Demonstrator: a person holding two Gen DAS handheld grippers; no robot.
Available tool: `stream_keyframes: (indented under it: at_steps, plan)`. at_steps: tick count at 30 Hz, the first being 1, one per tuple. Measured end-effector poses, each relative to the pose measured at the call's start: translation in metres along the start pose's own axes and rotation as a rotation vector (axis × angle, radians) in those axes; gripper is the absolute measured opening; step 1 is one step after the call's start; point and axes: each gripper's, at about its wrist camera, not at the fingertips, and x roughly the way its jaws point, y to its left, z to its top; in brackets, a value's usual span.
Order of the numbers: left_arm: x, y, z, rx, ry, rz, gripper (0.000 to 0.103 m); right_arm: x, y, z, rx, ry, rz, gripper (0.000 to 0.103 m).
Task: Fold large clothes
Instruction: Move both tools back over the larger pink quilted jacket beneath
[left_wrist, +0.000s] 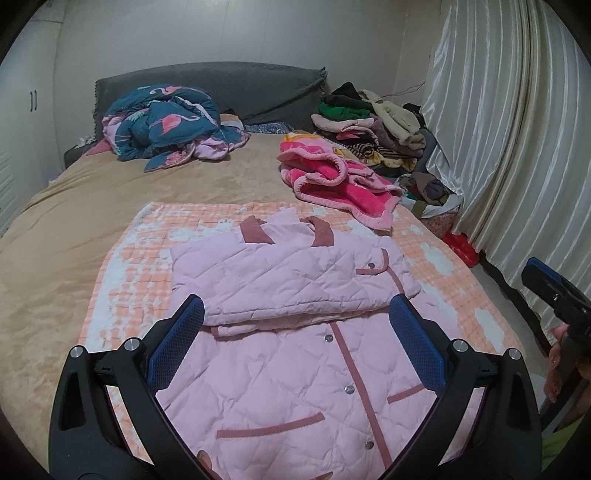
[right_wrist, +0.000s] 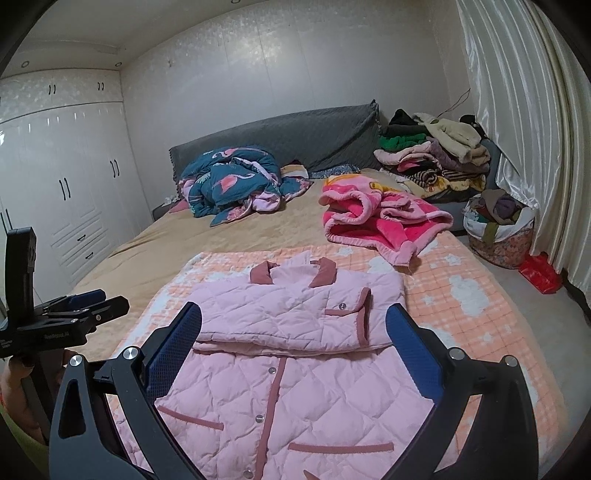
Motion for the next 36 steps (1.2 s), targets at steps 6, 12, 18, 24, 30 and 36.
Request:
stream_keyframes:
  at_steps: [6,12,18,24,30,36]
  plan:
    - [-0.014,-0.003,-0.009,0.000,-0.008,0.003,0.094,-0.018,0.000,-0.005,-0.008,-0.015,-0.004,0.099]
    - [-0.023,-0.011,-0.022,0.020,-0.001,0.007,0.094,-0.031,0.004,-0.016,-0.049,-0.013,-0.039,0.099]
    - [-0.030,-0.018,-0.038,0.023,0.001,0.022,0.094,-0.040,0.003,-0.031,-0.076,0.004,-0.055,0.099]
    - [-0.036,-0.022,-0.050,0.025,0.000,0.035,0.094,-0.050,0.000,-0.042,-0.088,0.015,-0.053,0.099]
    - [-0.039,-0.023,-0.063,0.032,0.004,0.057,0.094,-0.057,-0.005,-0.053,-0.085,0.031,-0.051,0.099]
    - [-0.037,-0.018,-0.075,0.024,0.018,0.080,0.094,-0.057,-0.014,-0.068,-0.082,0.065,-0.055,0.099]
